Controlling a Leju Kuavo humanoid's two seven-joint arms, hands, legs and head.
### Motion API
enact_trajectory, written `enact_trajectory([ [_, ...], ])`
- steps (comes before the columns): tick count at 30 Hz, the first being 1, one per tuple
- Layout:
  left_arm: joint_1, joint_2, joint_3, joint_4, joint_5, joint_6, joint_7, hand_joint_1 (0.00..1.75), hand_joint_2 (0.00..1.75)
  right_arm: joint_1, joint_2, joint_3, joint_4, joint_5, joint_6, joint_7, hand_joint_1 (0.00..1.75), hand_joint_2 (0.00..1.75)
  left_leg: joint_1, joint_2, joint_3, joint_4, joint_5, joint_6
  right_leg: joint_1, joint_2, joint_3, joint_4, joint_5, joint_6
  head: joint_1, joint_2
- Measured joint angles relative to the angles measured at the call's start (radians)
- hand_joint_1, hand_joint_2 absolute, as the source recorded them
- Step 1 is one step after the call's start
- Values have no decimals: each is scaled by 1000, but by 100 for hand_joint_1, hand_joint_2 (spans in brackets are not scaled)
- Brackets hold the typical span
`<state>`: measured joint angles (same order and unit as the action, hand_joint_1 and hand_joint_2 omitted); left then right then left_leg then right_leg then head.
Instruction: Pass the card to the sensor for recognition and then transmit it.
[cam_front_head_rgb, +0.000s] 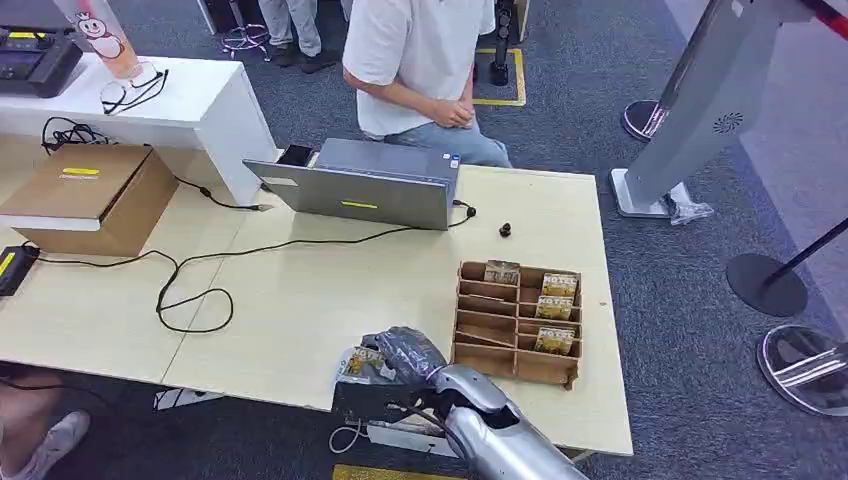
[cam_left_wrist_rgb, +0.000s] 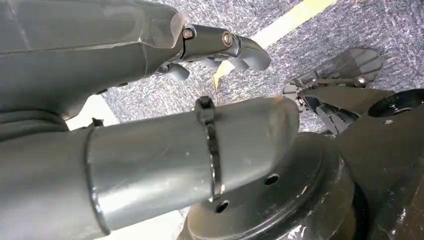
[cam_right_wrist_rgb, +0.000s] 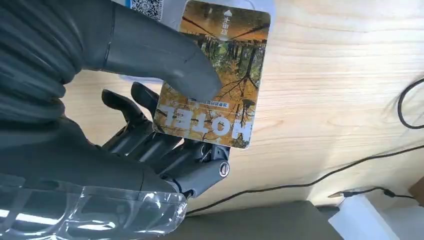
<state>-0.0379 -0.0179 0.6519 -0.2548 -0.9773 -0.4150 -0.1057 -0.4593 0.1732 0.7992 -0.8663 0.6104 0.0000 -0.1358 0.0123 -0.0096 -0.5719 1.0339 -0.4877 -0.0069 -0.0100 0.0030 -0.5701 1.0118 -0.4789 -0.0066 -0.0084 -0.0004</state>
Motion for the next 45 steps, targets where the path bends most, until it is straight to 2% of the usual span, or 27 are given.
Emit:
enact_trajectory([
  [8, 1, 0, 0, 0, 3, 1, 0, 0, 0, -7, 0, 0, 10, 7, -13, 53, 175, 175, 0, 0, 0, 0, 0, 0, 0, 0, 0, 0, 0, 0, 0, 0],
  [17, 0, 0, 0, 0, 0, 2, 11, 0, 0, -12, 0, 0, 52, 74, -39, 125, 175, 175, 0, 0, 0, 0, 0, 0, 0, 0, 0, 0, 0, 0, 0, 0],
  [28, -1, 0, 0, 0, 4, 2, 19, 0, 0, -17, 6, 0, 92, 111, -48, 144, 175, 175, 0, 0, 0, 0, 0, 0, 0, 0, 0, 0, 0, 0, 0, 0],
  [45, 4, 0, 0, 0, 20, 8, 8, 0, 0, -17, 8, -1, 84, 144, -38, 146, 175, 175, 0, 0, 0, 0, 0, 0, 0, 0, 0, 0, 0, 0, 0, 0],
])
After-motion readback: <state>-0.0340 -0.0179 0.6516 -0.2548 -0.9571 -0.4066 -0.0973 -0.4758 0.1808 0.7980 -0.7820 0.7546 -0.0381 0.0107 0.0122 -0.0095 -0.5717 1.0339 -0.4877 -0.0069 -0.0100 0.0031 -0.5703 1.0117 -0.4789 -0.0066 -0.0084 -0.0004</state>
